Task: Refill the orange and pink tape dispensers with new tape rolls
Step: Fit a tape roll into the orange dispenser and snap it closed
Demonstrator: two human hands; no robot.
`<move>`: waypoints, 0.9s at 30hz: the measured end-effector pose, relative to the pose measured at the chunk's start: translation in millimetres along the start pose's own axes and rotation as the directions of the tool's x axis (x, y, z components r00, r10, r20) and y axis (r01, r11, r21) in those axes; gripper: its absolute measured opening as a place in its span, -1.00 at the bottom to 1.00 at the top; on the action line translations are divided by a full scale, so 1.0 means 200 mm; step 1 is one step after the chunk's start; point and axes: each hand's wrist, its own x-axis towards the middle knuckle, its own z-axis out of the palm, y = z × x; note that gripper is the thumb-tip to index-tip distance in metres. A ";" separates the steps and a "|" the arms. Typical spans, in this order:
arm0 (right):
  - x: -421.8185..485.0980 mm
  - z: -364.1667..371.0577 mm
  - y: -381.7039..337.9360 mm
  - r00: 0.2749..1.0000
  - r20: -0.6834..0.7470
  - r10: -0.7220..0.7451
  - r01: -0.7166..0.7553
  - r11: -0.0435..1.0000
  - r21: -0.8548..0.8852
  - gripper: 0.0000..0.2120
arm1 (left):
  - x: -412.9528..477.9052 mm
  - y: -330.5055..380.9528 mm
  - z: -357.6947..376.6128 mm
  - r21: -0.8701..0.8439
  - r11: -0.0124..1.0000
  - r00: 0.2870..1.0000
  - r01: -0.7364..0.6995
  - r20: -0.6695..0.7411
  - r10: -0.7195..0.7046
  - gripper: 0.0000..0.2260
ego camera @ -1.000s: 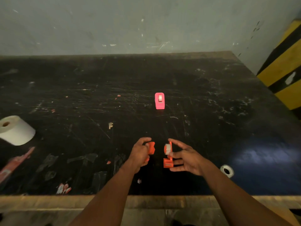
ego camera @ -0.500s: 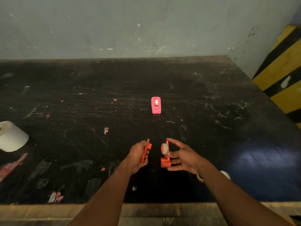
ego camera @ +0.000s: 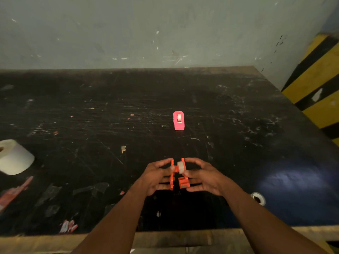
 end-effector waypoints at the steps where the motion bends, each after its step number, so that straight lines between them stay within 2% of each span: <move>1: 0.00 0.01 0.00 1.000 0.000 -0.001 0.001 1.000 -0.002 -0.57 | 0.00 0.00 -0.01 0.000 1.000 1.000 0.001 0.003 -0.001 -0.63; 9: 0.03 0.06 0.02 1.000 -0.011 0.002 -0.002 1.000 0.018 -0.56 | -0.01 0.01 -0.04 -0.026 1.000 1.000 0.000 0.000 0.000 -0.62; 15: 0.03 0.07 0.01 1.000 -0.009 0.008 -0.008 1.000 0.029 -0.57 | -0.03 0.00 -0.06 -0.045 0.999 0.998 0.015 0.061 -0.013 -0.56; 27: -0.02 0.13 -0.02 1.000 -0.014 -0.008 0.008 1.000 0.019 -0.56 | -0.06 0.01 -0.01 -0.082 0.996 0.999 -0.032 -0.029 0.030 -0.58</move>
